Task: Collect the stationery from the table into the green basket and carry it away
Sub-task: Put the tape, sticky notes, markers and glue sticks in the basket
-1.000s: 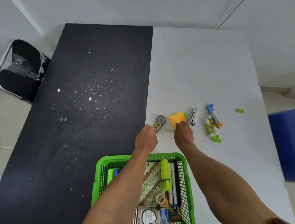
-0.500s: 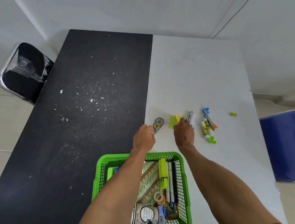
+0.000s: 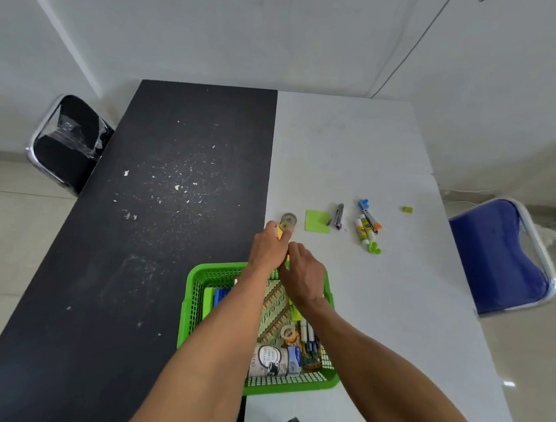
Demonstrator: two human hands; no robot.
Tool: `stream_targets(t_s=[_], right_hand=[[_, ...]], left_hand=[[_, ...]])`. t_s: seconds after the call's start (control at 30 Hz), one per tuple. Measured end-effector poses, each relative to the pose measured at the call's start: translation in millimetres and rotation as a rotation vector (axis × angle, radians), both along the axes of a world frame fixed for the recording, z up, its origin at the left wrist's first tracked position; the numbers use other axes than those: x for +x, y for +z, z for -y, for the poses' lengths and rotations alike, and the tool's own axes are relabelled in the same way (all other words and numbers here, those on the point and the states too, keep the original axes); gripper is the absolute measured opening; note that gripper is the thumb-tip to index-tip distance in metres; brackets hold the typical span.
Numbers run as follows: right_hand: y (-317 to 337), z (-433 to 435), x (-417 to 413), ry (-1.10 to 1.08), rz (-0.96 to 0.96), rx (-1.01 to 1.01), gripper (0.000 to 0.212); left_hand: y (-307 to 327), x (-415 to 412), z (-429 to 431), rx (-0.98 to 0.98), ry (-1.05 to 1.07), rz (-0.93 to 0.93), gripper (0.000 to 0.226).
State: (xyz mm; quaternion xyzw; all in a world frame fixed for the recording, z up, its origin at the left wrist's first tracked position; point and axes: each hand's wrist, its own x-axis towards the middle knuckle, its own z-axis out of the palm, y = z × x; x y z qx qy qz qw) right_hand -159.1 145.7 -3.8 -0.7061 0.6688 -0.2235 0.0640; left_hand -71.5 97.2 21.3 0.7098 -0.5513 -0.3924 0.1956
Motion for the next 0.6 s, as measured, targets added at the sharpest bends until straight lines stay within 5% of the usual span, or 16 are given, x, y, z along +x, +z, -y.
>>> stream_targets(t_s=[0.13, 0.27, 0.4, 0.53, 0.6], right_hand=[[-12.4, -21.8, 0.2, 0.133, 0.036, -0.057, 0.018], [-12.2, -32.7, -3.3, 0.086, 0.149, 0.018, 0.027], [-9.3, -35.1, -2.0, -0.089, 0.538, 0.336, 0.046], [-10.4, -25.0, 4.4, -0.241, 1.092, 0.659, 0.032], [-7.2, -25.1, 6.0, -0.266, 1.179, 0.678, 0.018]], left_hand=[[5.3, 13.7, -20.1, 0.007, 0.011, 0.056, 0.021], [6.7, 28.8, -32.3, 0.056, 0.141, 0.047, 0.026], [5.5, 43.2, -39.3, 0.132, 0.231, 0.011, 0.021], [-2.0, 50.5, -43.6, 0.191, 0.255, -0.029, 0.026], [-1.2, 50.7, -47.0, 0.194, 0.226, -0.009, 0.032]])
